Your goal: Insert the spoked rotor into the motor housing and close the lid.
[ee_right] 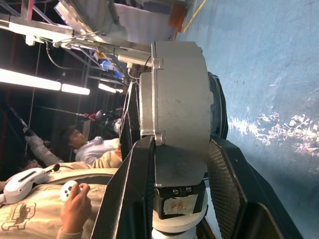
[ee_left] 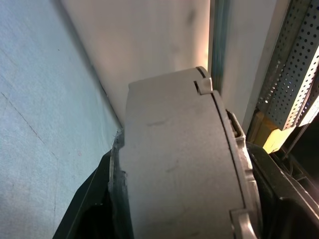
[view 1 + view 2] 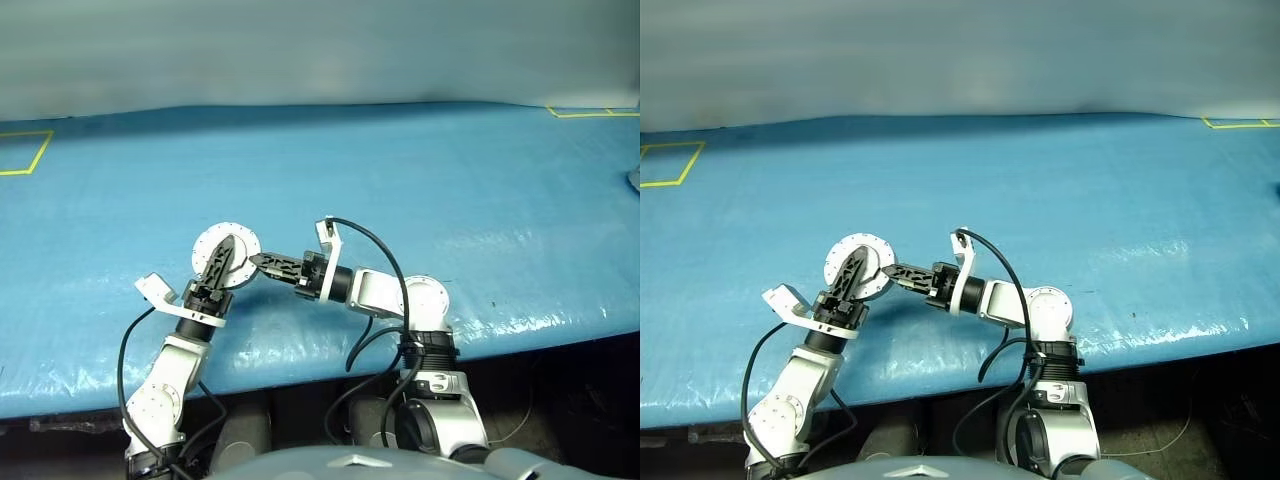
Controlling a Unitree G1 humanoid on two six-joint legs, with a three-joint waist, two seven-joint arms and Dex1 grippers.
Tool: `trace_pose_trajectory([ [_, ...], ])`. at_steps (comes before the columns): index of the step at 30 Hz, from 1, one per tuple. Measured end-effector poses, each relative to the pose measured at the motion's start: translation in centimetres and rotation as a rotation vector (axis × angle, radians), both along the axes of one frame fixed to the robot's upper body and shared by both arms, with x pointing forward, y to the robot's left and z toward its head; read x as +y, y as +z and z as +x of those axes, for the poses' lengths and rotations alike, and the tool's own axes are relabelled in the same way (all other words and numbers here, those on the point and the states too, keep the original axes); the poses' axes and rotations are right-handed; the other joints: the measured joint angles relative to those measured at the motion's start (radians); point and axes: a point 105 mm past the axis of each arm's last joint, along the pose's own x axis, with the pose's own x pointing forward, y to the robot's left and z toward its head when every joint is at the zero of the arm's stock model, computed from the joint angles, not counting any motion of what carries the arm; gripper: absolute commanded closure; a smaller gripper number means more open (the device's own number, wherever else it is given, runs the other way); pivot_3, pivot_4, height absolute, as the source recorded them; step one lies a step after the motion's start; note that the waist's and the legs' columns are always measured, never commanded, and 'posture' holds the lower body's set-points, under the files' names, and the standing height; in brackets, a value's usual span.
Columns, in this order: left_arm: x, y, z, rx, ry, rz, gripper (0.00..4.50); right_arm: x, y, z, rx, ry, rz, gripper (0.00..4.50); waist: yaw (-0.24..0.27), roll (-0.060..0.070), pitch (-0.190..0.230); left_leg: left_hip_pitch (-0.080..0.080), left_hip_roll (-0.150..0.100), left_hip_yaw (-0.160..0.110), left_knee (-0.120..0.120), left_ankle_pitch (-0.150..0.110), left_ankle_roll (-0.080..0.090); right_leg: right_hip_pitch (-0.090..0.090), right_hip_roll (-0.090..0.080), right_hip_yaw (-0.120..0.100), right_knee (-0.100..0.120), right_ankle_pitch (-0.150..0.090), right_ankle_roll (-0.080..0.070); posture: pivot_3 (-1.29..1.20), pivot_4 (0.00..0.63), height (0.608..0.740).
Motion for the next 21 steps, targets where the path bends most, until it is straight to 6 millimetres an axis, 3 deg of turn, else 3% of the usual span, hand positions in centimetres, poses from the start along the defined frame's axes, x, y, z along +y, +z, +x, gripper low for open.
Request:
trace_pose_trajectory([
  [4,0.5,-0.7,0.0,0.045,0.034,0.011,1.8,0.0,-0.4,0.5,-0.046,-0.029,-0.05,1.35,-0.001,0.0,0.0,0.0,0.0,0.0,0.0,0.0,0.0,0.0,0.0,0.0,0.0,0.0,0.0,0.0,0.15,0.74],
  [10,3.6,-2.7,0.2,0.156,0.247,0.027,1.8,-0.3,1.1,2.5,-0.179,-0.145,-0.077,1.35,0.001,-0.002,0.001,0.0,0.0,-0.001,0.0,0.0,0.0,0.0,0.0,0.0,0.0,0.0,0.0,0.0,0.15,0.74],
  [15,7.1,-2.3,0.1,0.167,0.439,0.055,1.8,-1.2,0.8,3.4,-0.234,-0.203,-0.132,1.35,0.006,-0.002,0.001,-0.001,0.0,-0.001,0.0,0.0,0.0,0.0,0.0,0.0,-0.001,0.0,0.0,0.0,0.15,0.74],
  [21,11.9,-1.1,-0.1,0.207,0.68,0.088,1.8,-1.2,0.1,2.9,-0.231,-0.183,-0.134,1.35,0.009,-0.003,0.001,-0.001,0.0,-0.002,0.0,0.0,0.0,0.0,0.001,-0.001,-0.001,0.0,0.0,0.0,0.15,0.74],
])
